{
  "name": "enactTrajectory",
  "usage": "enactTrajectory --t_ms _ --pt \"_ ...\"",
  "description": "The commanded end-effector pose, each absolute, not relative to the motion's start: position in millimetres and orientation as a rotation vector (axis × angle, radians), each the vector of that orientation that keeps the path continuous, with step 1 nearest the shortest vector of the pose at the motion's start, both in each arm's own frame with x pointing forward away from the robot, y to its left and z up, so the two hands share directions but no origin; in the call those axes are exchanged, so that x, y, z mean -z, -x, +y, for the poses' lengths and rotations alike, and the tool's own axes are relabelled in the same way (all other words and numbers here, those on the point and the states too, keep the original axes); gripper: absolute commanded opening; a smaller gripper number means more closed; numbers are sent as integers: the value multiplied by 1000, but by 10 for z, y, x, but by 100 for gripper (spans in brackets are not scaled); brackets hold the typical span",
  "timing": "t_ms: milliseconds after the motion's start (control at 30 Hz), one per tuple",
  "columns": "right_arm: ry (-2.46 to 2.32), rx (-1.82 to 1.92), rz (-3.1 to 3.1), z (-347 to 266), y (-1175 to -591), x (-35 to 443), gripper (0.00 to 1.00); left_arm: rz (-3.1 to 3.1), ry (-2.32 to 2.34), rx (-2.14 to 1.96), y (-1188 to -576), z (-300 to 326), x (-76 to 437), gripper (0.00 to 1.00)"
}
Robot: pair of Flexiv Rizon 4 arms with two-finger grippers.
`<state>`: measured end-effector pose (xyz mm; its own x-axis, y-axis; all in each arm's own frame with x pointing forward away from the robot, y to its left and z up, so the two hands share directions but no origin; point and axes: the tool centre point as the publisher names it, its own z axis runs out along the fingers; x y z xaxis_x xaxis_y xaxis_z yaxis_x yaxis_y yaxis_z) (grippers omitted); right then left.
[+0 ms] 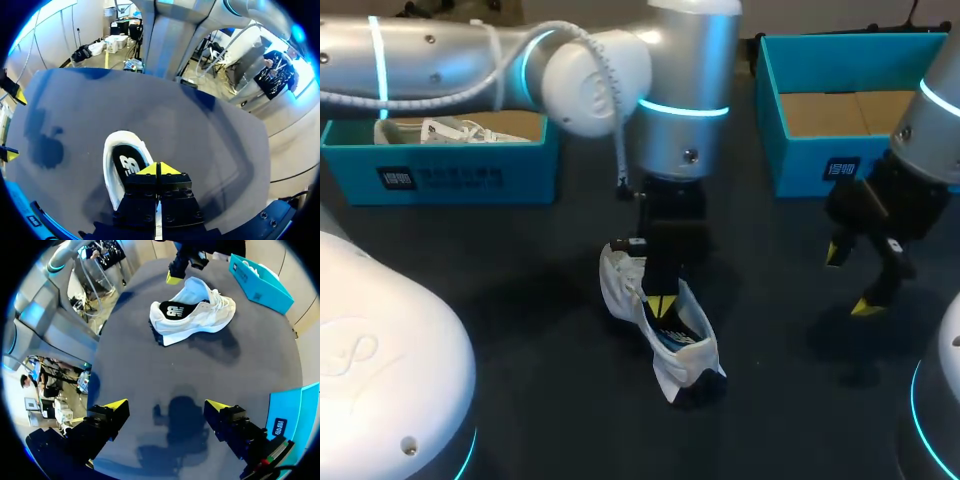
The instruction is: Take the shoe out of the shoebox, open the shoe tongue, remove and reinsert the insole, then place the shoe into the shoebox
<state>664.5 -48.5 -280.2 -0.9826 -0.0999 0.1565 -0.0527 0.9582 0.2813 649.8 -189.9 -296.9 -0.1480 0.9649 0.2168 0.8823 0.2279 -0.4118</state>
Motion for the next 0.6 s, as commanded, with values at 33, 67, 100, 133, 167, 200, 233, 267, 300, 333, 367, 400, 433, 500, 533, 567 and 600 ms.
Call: enactTrajectory --t_ms 33,67,100,133,167,200,233,267,300,333,367,400,433,500,533,567,600 --pt "-115 411 -2942 -482 -6643 2810 100 -2003 1689 -123 -6490 -2001 3058 0" --pt "-115 411 -2942 -482 -6643 2810 100 -2001 1692 -96 -6460 -2008 3100 0" --pt "-115 411 -2942 -482 -6643 2810 100 -1998 1693 -83 -6430 -2015 3140 0" --pt "-115 411 -2942 -482 -6643 2810 100 -1990 1695 -82 -6417 -2016 3160 0" --pt "-115 411 -2942 -482 -6643 2810 100 -1986 1697 -80 -6399 -2018 3203 0" --pt "-115 411 -2942 -482 -6643 2810 100 -1990 1694 -77 -6395 -2020 3234 0" --pt "-115 411 -2942 -482 -6643 2810 100 -1986 1694 -76 -6391 -2016 3259 0" --pt "-115 411 -2942 -482 -6643 2810 100 -1988 1694 -74 -6389 -2011 3289 0" --pt "-115 411 -2942 -482 -6643 2810 100 -1990 1694 -74 -6389 -2008 3309 0" --pt "-115 411 -2942 -482 -6643 2810 100 -1986 1695 -79 -6389 -2000 3328 0" --pt "-115 411 -2942 -482 -6643 2810 100 -1993 1692 -82 -6391 -1994 3347 0" --pt "-115 411 -2942 -482 -6643 2810 100 -2000 1690 -80 -6395 -1991 3367 0" --pt "-115 411 -2942 -482 -6643 2810 100 -1997 1693 -83 -6397 -1985 3384 0" --pt "-115 411 -2942 -482 -6643 2810 100 -2011 1690 -90 -6406 -1979 3426 0" --pt "-115 411 -2942 -482 -6643 2810 100 -2007 1691 -96 -6408 -1977 3445 0" --pt "-115 411 -2942 -482 -6643 2810 100 -2010 1689 -99 -6410 -1977 3456 0" --pt "-115 411 -2942 -482 -6643 2810 100 -2014 1690 -106 -6415 -1981 3480 0"
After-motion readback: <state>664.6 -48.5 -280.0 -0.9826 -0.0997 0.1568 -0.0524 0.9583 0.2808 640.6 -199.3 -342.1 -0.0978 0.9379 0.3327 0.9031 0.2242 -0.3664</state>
